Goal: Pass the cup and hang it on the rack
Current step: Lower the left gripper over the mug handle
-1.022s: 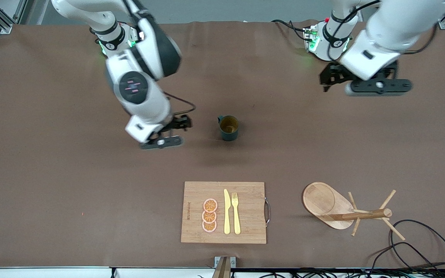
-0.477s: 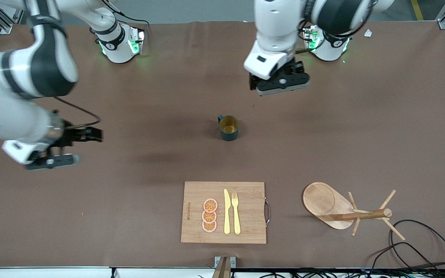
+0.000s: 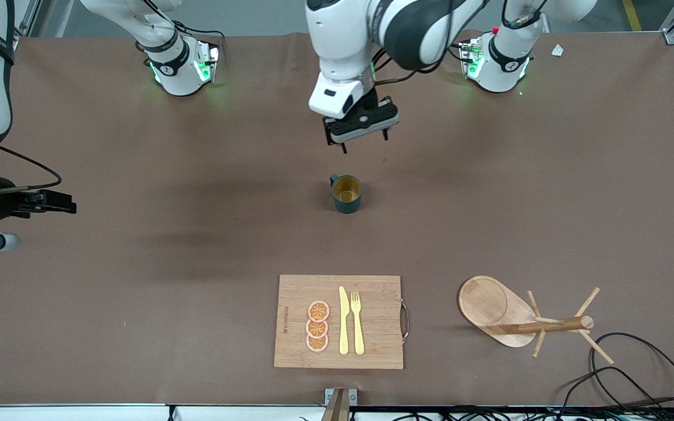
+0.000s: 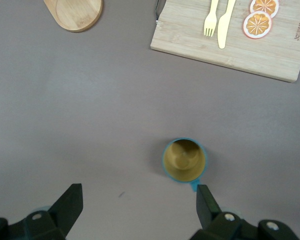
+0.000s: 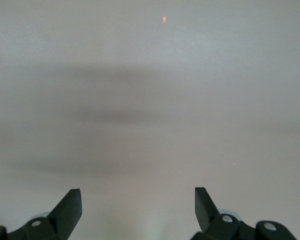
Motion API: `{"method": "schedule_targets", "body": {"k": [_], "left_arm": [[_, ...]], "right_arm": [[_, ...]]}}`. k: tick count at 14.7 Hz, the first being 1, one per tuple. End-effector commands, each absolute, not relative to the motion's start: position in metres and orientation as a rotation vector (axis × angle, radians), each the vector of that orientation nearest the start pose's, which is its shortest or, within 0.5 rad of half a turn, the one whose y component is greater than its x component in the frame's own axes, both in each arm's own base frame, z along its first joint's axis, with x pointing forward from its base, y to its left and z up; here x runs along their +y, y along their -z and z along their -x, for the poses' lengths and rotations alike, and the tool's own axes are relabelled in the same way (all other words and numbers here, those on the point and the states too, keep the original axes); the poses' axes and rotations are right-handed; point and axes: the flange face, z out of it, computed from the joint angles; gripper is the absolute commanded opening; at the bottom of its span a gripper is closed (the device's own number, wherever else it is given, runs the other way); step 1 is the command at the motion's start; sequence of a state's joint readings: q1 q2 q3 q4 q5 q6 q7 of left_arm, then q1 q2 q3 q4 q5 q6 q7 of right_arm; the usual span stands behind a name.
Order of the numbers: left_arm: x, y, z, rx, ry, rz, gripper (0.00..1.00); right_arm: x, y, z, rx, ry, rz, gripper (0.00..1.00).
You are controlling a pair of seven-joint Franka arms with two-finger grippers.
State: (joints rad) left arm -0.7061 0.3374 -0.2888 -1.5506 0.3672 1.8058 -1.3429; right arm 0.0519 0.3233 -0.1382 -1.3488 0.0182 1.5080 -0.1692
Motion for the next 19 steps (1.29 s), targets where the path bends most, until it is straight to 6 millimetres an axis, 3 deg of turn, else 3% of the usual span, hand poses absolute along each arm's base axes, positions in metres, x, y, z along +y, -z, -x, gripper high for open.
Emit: {"method": "schedule_targets", "body": {"k": [1,3,5,7,10,13,15,19], "left_arm": [[-0.554,-0.419,-0.377,-0.449,0.426,2.880,1.00],[-0.572,-0.391,-0.372,-0.517,0.508,2.837,1.00],[-0.598,-0.367,-0.339,-0.524,0.562,2.829,1.00],[-0.604,-0.345,-0.334,-0.625,0.617,2.793,1.00],[-0.625,-0.295,-0.297,-0.679,0.822,2.729,1.00],[-0.627,-0.251,-0.293,-0.739,0.971,2.670,1.00],[-0.630,-0.219,-0.280,-0.746,1.087,2.638,1.00],[-0.628,-0.198,-0.280,-0.801,1.180,2.610,1.00]], "right_arm": [[-0.046,-0.547,-0.630,-0.121,-0.241,3.165,1.00],[-0.050,-0.546,-0.630,-0.116,-0.243,3.163,1.00],[-0.051,-0.546,-0.631,-0.116,-0.242,3.166,1.00],[-0.051,-0.560,-0.634,-0.118,-0.192,3.174,1.00],[-0.049,-0.562,-0.635,-0.122,-0.184,3.174,1.00],[-0.051,-0.563,-0.634,-0.118,-0.185,3.177,1.00],[-0.050,-0.564,-0.634,-0.120,-0.182,3.177,1.00],[-0.049,-0.566,-0.631,-0.117,-0.191,3.163,1.00]]}}
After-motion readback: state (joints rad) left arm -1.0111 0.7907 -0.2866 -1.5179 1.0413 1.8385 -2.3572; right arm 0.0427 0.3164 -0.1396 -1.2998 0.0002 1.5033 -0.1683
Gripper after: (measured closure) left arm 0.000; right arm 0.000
